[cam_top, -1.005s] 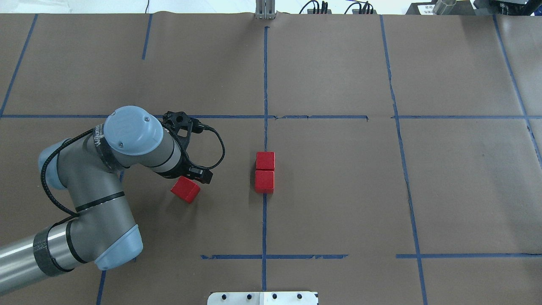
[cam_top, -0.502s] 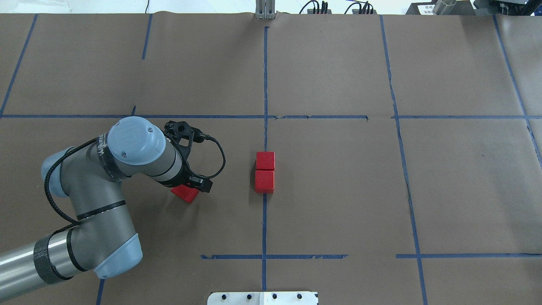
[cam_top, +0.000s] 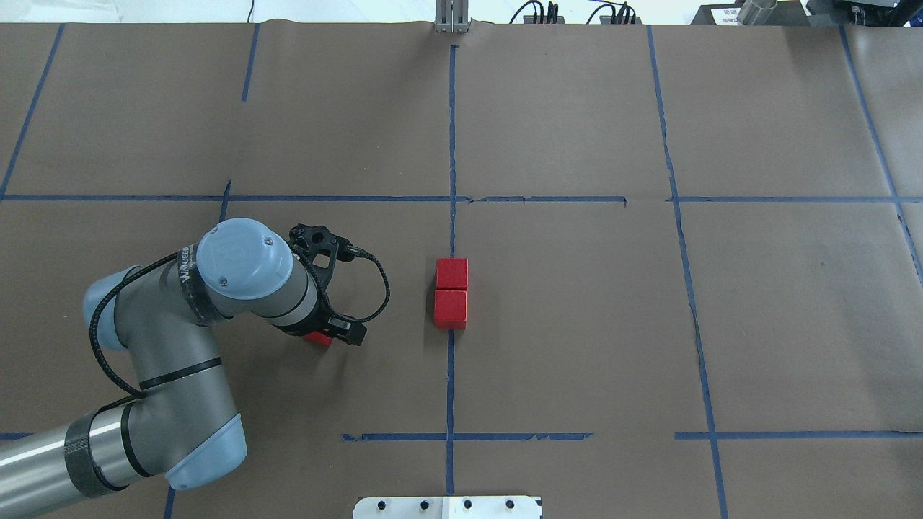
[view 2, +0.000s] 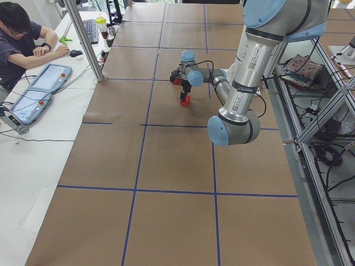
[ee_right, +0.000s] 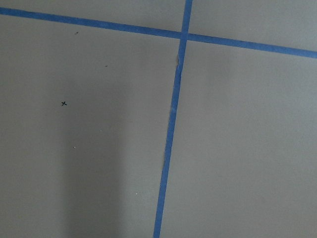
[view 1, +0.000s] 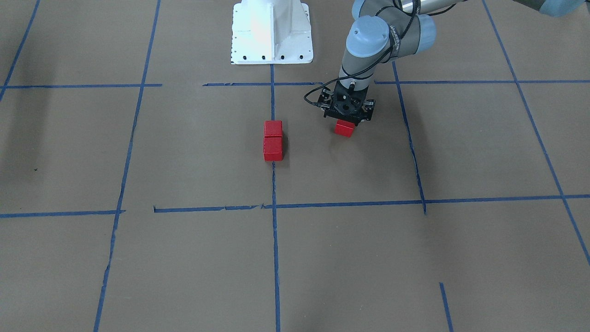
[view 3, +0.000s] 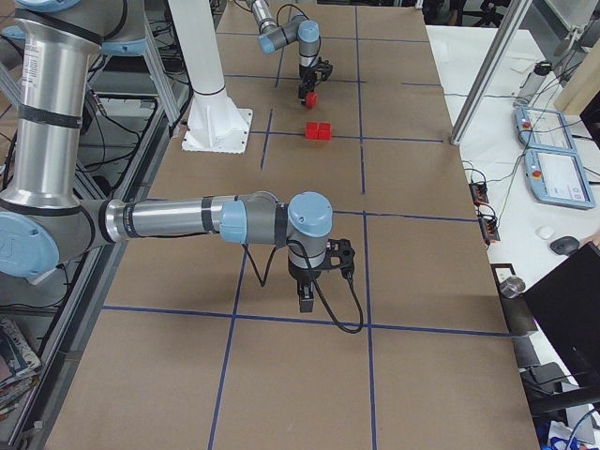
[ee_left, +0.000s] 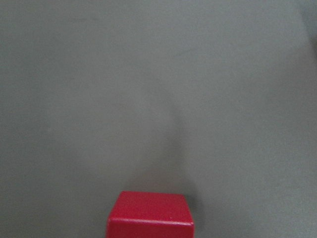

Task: Form red blocks into L shape at center
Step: 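Lower the left gripper and grasp the last red cube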

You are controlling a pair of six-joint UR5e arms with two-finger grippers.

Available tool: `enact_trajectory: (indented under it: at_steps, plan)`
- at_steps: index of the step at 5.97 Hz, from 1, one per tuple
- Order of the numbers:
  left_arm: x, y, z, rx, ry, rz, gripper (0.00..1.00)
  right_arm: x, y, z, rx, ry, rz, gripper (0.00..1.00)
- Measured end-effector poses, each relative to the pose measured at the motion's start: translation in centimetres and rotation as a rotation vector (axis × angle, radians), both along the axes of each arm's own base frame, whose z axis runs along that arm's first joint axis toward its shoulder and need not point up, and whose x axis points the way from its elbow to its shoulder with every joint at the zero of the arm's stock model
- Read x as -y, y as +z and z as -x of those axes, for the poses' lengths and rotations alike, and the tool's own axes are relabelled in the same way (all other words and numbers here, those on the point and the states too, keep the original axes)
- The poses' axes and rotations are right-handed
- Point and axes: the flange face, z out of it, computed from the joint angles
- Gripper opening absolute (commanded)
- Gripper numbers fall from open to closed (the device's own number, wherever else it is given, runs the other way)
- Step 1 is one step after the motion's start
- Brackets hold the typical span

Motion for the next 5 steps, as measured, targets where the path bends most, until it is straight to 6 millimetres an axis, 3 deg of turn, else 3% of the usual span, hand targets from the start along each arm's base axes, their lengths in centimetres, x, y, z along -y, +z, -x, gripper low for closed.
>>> enact_trajectory:
  at_steps: [5]
  plan:
    - [-0.15,0.47,-0.93,0.017,0.017,0.004,0.73,0.00,-0.03,-0.05,-0.001,0.001,-0.002,1.00]
